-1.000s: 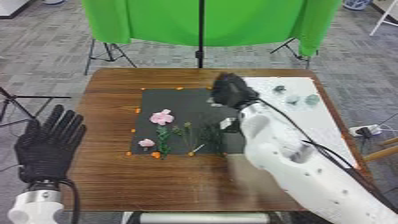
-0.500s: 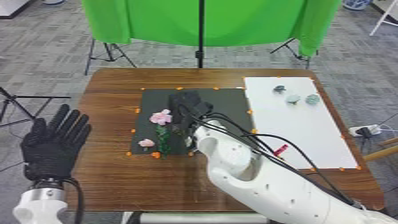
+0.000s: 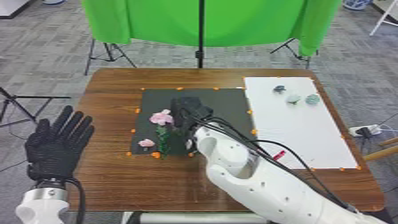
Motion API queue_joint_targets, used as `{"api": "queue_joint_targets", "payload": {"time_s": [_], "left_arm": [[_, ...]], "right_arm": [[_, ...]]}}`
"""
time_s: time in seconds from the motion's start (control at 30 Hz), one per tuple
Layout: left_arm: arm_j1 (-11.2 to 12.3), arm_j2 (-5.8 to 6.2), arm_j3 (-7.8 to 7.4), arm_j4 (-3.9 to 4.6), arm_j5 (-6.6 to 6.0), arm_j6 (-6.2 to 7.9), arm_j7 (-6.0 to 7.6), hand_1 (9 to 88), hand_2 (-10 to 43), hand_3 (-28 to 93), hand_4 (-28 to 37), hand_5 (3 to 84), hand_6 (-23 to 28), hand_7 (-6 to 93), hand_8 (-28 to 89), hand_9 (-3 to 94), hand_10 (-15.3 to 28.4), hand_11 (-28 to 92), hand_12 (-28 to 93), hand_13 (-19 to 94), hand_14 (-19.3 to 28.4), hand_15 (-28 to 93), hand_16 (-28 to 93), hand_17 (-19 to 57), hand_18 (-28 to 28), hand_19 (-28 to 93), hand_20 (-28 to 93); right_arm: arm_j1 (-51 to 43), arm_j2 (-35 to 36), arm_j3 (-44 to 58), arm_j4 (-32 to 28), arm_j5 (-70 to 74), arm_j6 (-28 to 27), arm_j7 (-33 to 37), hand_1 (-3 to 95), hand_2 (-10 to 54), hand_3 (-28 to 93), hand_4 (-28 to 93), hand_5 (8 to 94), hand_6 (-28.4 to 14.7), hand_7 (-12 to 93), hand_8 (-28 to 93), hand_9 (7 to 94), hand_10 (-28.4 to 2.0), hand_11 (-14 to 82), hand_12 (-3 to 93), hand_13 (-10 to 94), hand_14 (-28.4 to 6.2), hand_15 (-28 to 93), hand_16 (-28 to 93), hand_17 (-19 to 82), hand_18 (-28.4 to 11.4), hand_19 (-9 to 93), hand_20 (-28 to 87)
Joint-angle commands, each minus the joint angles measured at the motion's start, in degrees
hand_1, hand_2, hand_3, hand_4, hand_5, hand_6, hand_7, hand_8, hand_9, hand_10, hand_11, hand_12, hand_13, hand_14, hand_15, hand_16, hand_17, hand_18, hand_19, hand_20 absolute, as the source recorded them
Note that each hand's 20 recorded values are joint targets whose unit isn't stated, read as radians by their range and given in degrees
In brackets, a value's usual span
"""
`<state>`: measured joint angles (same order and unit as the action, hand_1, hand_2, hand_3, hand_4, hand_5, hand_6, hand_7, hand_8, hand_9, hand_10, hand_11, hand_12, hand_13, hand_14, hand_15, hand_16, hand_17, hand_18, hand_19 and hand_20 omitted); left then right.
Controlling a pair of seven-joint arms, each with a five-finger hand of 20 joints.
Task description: Arrange flowers
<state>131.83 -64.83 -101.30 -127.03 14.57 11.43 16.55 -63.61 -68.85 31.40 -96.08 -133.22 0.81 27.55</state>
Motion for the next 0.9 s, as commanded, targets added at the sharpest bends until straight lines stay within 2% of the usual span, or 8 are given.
{"api": "queue_joint_targets", "payload": {"time_s": [0.03, 0.2, 0.43, 0.53, 0.8, 0.83, 0.87, 0.9], "left_arm": [[0.42, 0.05, -0.54, 0.1, -0.57, 0.67, -1.45, 23.0, 13.1, 77, -28.3, 42.7, 7.3, 7.4, -7, 36.2, 13.1, 13, 11, 26, 13.2, 22, -2, -3.1, 10.8, 19, 13], [-1.13, 0.43, 0.18, 0.9, -0.62, 1.34, -1.68, 23.0, 13.1, 77, -28.3, 42.8, 7.2, 7.6, -7, 36.3, 13.1, 13, 11, 26, 13.3, 22, -2, -3.1, 10.9, 19, 13], [-1.72, 0.27, 0.62, 1.27, -0.87, 1.62, -1.47, 23.0, 13.0, 77, -28.3, 42.8, 7.2, 7.7, -7, 36.3, 13.2, 14, 11, 26, 13.4, 23, -2, -3.2, 11.0, 19, 13], [-1.11, 0.16, 0.3, 1.06, -0.83, 1.91, -1.05, 23.0, 12.9, 77, -28.3, 42.9, 7.4, 7.6, -7, 36.3, 13.2, 14, 11, 26, 13.4, 23, -2, -3.2, 11.0, 19, 13], [-3.31, -0.02, 1.31, 2.36, -1.47, 2.33, -1.25, 22.9, 12.6, 77, -28.3, 42.9, 7.4, 7.6, -7, 36.3, 13.5, 14, 11, 26, 13.4, 23, -2, -3.3, 11.1, 19, 13], [-2.6, -0.24, 1.05, 1.84, -1.42, 1.94, -1.2, 23.0, 12.6, 77, -28.3, 42.9, 7.4, 7.6, -7, 36.3, 13.5, 14, 11, 26, 13.4, 23, -2, -3.3, 11.1, 19, 13], [-3.14, -0.14, 1.31, 2.07, -1.22, 1.92, -1.17, 23.0, 12.6, 77, -28.3, 42.9, 7.4, 7.7, -7, 36.3, 13.5, 14, 11, 26, 13.4, 23, -2, -3.2, 11.1, 19, 13], [-2.57, -0.15, 1.01, 1.76, -1.17, 1.63, -1.07, 23.0, 12.6, 77, -28.3, 42.9, 7.4, 7.7, -7, 36.3, 13.5, 14, 11, 26, 13.4, 23, -2, -3.2, 11.1, 19, 13]], "right_arm": [[-1.79, -0.12, 2.25, -1.96, -0.5, -8.32, 0.57, 63.1, -9.5, 70, -28, 73.4, -1.9, 23, 0, 64.5, -14.4, 17.2, 18.9, 51, -14.3, 60, 41, 27, -21.5, 83, 47], [-2.3, 0.08, 2.79, -2.91, 0.33, -7.35, 1.85, 59.1, -9.5, 75, -28, 68.8, 0.6, 16, -13, 59.1, -15.6, 15.0, 16.8, 46, -16.3, 66, 36, 26, -22.4, 83, 48], [-3.4, 0.57, 4.96, -5.3, 1.39, -8.65, 1.99, 56.4, -9.5, 79, -28, 62.2, -1.9, 16, -13, 55.3, -16.4, 14.9, 16.6, 45, -16.9, 68, 32, 25, -22.7, 83, 48], [-4.12, 1.33, 5.68, -6.36, 2.03, -9.37, 2.67, 53.4, -9.5, 83, -28, 58.8, -3.0, 14, -12, 52.5, -16.5, 12.4, 15.0, 44, -16.9, 68, 23, 24, -23.0, 82, 47], [-5.7, 1.24, 10.33, -6.49, 4.05, -8.94, 2.58, 51.1, -9.5, 82, -28, 54.3, -4.0, 12, -12, 49.9, -17.1, 10.2, 14.2, 44, -17.4, 66, 21, 24, -23.5, 82, 47], [-6.38, 2.43, 11.14, -7.76, 4.06, -7.21, 3.94, 49.9, -9.5, 81, -28, 53.9, -4.1, 12, -12, 49.7, -17.2, 10.0, 14.2, 43, -17.5, 66, 21, 24, -23.7, 82, 47], [-6.63, 3.12, 12.9, -7.71, 3.91, -5.92, 4.4, 49.0, -9.5, 81, -28, 53.6, -4.2, 11, -12, 49.3, -17.4, 10.0, 14.3, 43, -17.6, 65, 21, 24, -23.7, 82, 47], [-7.08, 4.29, 14.55, -8.28, 3.9, -4.9, 5.57, 48.0, -9.5, 80, -28, 53.3, -4.5, 11, -11, 49.2, -17.5, 9.9, 14.4, 43, -17.7, 65, 20, 24, -23.7, 82, 47]]}}
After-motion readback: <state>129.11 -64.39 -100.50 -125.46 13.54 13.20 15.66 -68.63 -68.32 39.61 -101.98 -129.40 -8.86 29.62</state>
